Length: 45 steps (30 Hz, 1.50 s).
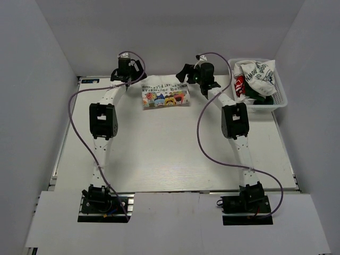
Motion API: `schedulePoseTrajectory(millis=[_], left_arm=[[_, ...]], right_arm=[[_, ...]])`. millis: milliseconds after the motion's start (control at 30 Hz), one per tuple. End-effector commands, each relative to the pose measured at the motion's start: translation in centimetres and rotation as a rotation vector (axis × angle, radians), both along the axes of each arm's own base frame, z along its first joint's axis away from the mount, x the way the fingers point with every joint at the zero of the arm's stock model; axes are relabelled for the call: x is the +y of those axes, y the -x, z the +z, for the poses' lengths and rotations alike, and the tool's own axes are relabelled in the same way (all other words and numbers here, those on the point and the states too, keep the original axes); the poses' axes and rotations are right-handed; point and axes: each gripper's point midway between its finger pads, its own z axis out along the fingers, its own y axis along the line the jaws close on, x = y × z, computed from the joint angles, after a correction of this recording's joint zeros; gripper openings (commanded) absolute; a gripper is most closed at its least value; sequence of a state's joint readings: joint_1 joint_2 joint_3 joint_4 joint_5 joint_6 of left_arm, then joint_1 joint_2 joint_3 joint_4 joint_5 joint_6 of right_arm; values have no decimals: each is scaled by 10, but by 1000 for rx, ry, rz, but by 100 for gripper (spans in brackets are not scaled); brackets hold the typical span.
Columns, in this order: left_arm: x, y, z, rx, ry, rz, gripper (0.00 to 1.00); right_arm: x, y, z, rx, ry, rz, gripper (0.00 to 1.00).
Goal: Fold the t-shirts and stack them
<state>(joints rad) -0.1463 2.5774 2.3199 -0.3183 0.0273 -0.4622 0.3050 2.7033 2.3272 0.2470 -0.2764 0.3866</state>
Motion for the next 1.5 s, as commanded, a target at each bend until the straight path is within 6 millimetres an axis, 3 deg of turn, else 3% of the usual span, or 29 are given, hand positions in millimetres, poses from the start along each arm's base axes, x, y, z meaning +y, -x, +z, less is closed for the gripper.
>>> schedulePoseTrajectory(millis=[0,33,67,100,133,167,200,267,300,367,500,533,667,733,767,800,833,933,967,1000,1033,1167,1200,1233,1300,1333,1400,1467], left_arm=[[-9,4,130,-248,38,-69,100],[-16,10,134,-243,42,-87,100],[-16,12,139,-248,33,-91,100],[-31,22,129,-216,28,-128,100],[-35,29,134,-209,39,-154,100],[-49,37,128,-188,61,-194,100],[-64,48,108,-139,84,-258,100],[-77,57,95,-98,99,-279,100],[-89,62,81,-69,107,-311,100],[-98,70,57,-2,116,-327,100],[-97,78,3,132,126,-306,100],[-95,82,-12,173,131,-286,100],[-71,98,-50,270,105,-216,100],[-60,100,-50,280,88,-184,100],[-55,104,-60,299,70,-163,100],[-54,102,-46,272,63,-173,100],[-51,107,-54,294,51,-161,100],[-49,104,-38,287,35,-157,100],[-45,94,-15,239,12,-143,100],[-42,91,-10,232,-1,-124,100],[-36,86,14,183,-15,-96,100],[-29,78,45,118,-18,-82,100],[-27,77,43,123,-36,-80,100],[-23,73,50,115,-48,-61,100],[-22,77,27,177,-68,-68,100],[-20,79,19,198,-77,-61,100],[-18,81,6,231,-89,-53,100],[-18,79,-7,241,-102,-62,100]], right_arm=[[2,22,110,-237,-12,56,90],[5,33,137,-262,-14,60,90],[4,40,152,-274,-9,68,90],[7,49,144,-226,-2,80,90],[13,55,135,-187,11,94,90],[14,60,138,-180,15,101,90],[14,64,115,-114,22,94,90],[23,75,104,-73,15,122,90],[28,86,85,-18,2,156,90],[35,92,72,31,-20,184,90],[38,95,26,174,-50,191,90],[37,96,2,240,-60,180,90],[36,113,-46,393,-95,191,90],[35,121,-58,441,-106,203,90],[30,128,-72,488,-112,186,90],[28,130,-75,501,-110,182,90],[25,131,-79,518,-105,171,90],[22,136,-77,530,-87,178,90],[22,135,-55,487,-81,203,90],[23,134,-46,447,-57,217,90],[21,135,-11,378,-28,221,90],[7,147,24,265,35,196,90],[0,157,50,211,49,194,90],[1,167,44,215,58,199,90],[-3,181,57,183,59,206,90],[-6,190,47,208,67,208,90],[-9,194,58,181,69,200,90],[-14,198,57,181,87,199,90]])
